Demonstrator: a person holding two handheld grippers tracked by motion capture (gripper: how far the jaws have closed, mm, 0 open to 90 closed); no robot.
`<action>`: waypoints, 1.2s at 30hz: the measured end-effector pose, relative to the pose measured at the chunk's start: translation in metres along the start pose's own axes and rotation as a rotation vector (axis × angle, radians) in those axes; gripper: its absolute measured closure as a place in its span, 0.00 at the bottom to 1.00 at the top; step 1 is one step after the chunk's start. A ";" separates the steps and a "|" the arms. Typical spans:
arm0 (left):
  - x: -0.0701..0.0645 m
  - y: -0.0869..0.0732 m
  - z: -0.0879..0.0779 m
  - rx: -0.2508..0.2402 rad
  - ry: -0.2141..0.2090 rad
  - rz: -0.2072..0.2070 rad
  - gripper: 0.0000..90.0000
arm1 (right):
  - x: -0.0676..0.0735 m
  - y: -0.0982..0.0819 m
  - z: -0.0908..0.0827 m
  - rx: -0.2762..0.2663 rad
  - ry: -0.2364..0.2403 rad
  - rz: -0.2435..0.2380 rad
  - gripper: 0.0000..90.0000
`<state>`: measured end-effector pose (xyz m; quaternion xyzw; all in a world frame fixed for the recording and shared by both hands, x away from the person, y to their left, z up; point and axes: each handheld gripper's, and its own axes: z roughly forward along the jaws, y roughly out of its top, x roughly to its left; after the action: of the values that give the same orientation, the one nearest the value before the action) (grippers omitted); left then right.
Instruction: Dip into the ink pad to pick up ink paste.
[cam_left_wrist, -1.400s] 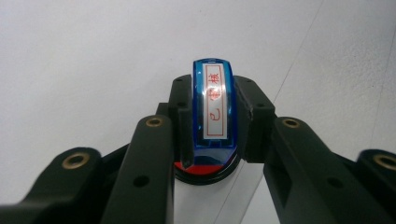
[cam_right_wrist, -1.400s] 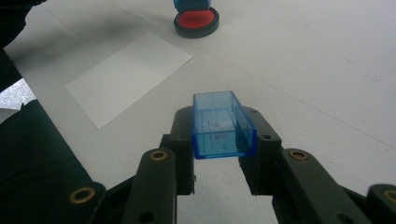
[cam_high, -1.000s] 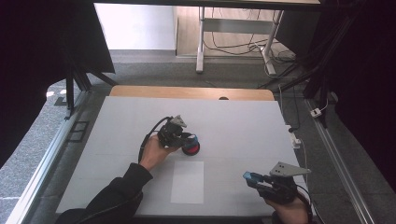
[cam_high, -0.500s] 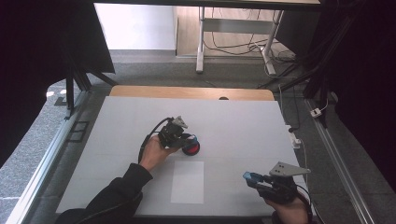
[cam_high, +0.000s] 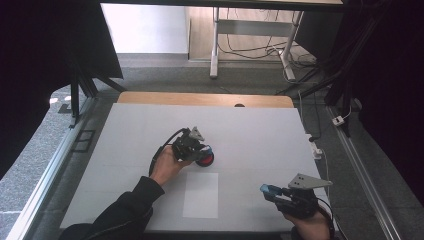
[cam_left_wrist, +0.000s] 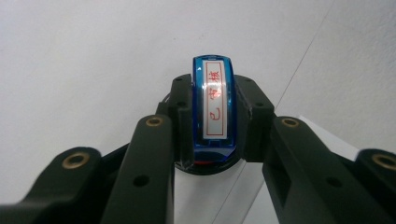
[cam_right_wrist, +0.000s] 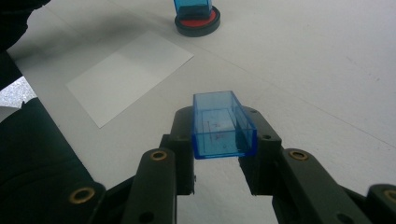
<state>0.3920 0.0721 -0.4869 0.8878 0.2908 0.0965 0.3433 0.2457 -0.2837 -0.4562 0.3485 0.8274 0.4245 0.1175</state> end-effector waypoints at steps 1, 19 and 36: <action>0.003 -0.001 0.000 -0.004 -0.014 -0.019 0.79 | 0.000 0.000 0.000 0.000 0.000 0.000 0.77; 0.001 -0.002 0.000 -0.011 -0.003 -0.029 0.79 | 0.000 0.000 0.000 0.010 -0.006 -0.004 0.77; 0.001 -0.005 0.001 -0.030 0.001 -0.042 0.79 | 0.000 0.000 0.000 0.010 -0.001 -0.001 0.77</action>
<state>0.3907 0.0748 -0.4906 0.8762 0.3083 0.0942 0.3583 0.2458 -0.2833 -0.4561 0.3487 0.8296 0.4202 0.1166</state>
